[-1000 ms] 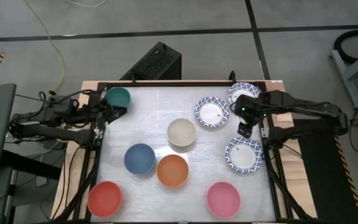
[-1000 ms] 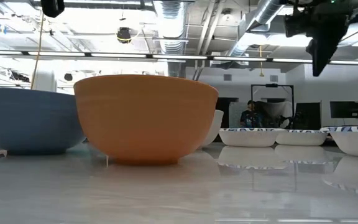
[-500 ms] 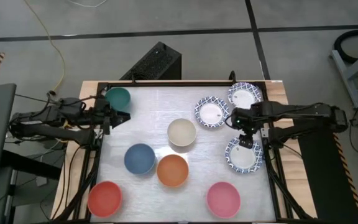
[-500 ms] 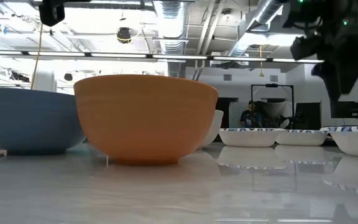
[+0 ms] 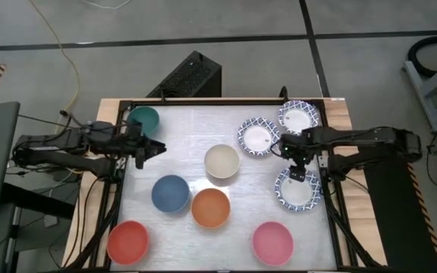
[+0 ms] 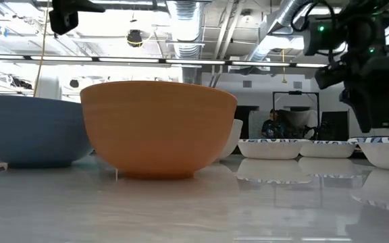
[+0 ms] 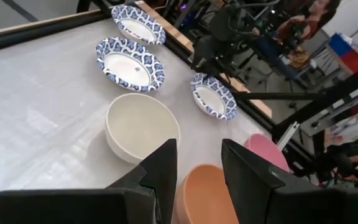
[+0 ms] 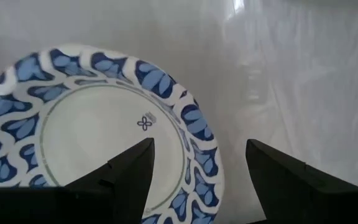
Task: Nest bowls inside each other
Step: Stack the bottom blue patterned bowl into the blue patterned bowl
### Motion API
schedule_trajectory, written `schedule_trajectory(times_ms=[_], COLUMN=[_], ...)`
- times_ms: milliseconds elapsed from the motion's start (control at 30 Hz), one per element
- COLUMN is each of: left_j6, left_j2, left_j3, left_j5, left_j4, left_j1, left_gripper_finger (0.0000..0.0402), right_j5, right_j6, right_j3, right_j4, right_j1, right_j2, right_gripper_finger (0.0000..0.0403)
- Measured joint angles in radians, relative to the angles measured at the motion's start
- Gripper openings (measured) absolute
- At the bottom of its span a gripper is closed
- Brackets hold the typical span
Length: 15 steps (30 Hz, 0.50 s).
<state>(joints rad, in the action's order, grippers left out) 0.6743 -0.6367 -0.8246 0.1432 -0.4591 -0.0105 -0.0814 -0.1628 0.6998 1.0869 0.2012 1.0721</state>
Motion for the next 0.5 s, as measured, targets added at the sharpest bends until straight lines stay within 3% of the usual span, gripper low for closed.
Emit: schedule_trajectory(times_ms=[500], left_j6=[0.0], left_j2=[-0.018], left_j3=[0.0], left_j5=[0.0], left_j4=[-0.045], left_j1=[0.001], left_gripper_finger=[0.0115], right_j5=[0.032], right_j6=[-0.026], right_j3=[0.0], right_j4=[0.009], right_j1=[-0.005], right_j2=[0.31], right_gripper_finger=[0.027])
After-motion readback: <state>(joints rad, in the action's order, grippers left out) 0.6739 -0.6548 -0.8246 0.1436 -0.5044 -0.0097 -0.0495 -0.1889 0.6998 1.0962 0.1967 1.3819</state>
